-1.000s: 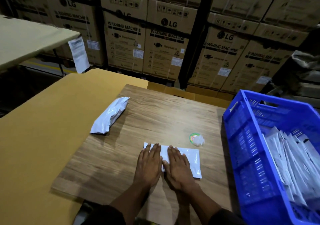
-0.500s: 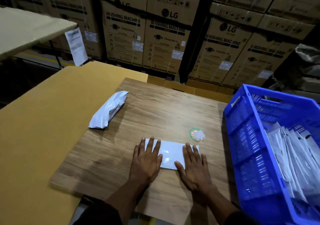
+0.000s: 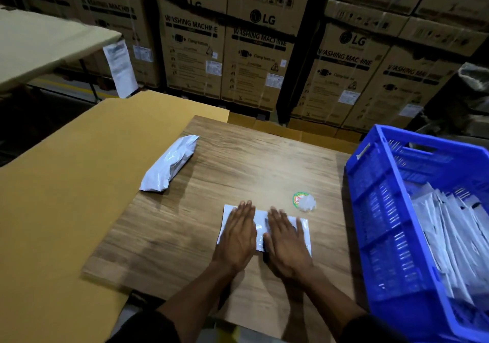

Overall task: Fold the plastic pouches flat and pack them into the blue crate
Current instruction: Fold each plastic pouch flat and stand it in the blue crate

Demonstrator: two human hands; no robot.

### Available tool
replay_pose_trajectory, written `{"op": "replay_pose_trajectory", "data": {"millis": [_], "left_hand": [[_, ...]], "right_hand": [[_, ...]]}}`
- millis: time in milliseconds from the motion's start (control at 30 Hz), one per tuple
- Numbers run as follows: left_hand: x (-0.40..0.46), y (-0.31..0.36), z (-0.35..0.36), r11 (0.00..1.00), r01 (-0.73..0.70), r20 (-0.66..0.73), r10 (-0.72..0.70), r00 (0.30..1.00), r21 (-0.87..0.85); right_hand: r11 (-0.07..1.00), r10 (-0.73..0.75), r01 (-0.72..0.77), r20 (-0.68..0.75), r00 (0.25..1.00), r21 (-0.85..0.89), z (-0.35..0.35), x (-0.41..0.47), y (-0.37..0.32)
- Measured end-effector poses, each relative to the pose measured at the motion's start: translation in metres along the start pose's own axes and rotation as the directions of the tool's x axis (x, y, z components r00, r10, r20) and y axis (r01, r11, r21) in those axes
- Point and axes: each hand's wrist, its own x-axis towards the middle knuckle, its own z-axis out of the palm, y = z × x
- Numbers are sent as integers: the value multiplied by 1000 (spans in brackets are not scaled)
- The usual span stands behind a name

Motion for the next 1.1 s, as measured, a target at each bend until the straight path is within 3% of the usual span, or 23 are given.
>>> {"op": "replay_pose_trajectory", "data": {"millis": [67, 200, 300, 400, 500, 700, 800, 900, 1000, 1100], "left_hand": [[-3, 3, 11, 999, 28, -27, -29, 999, -43], [-17, -3, 9, 1000, -1, -115, 4, 993, 25], [-16, -1, 6, 991, 56, -41, -52, 998, 119], [-16, -6, 8, 979, 113, 31, -120, 992, 168], [-17, -12, 9, 973, 109, 42, -120, 992, 203], [-20, -16, 4, 965, 99, 42, -112, 993, 245], [-19, -21, 4, 971, 79, 61, -95, 994, 224], [-17, -26, 4, 979, 35, 99, -56, 994, 203], [-17, -25, -5, 969, 23, 78, -44, 996, 245], [-28, -19, -15, 954, -89, 47, 78, 996, 288]], "right_hand": [[996, -73, 72, 43, 996, 44, 8, 8, -15], [996, -18, 15, 32, 999, 82, 15, 8, -14], [986, 49, -56, 51, 998, 156, 11, 4, -4], [993, 107, -108, 28, 994, 38, 13, -9, 16], [986, 163, -161, 62, 985, -39, 12, -23, 35], [986, 166, -168, 129, 978, 4, 3, -29, 33], [998, -30, 26, -65, 997, -53, 1, -40, 27], [956, -266, 235, -181, 947, -177, 5, -37, 20], [961, -249, 212, -222, 943, -175, 5, -29, 15], [978, -199, 177, -258, 945, -108, 8, -26, 16]]}}
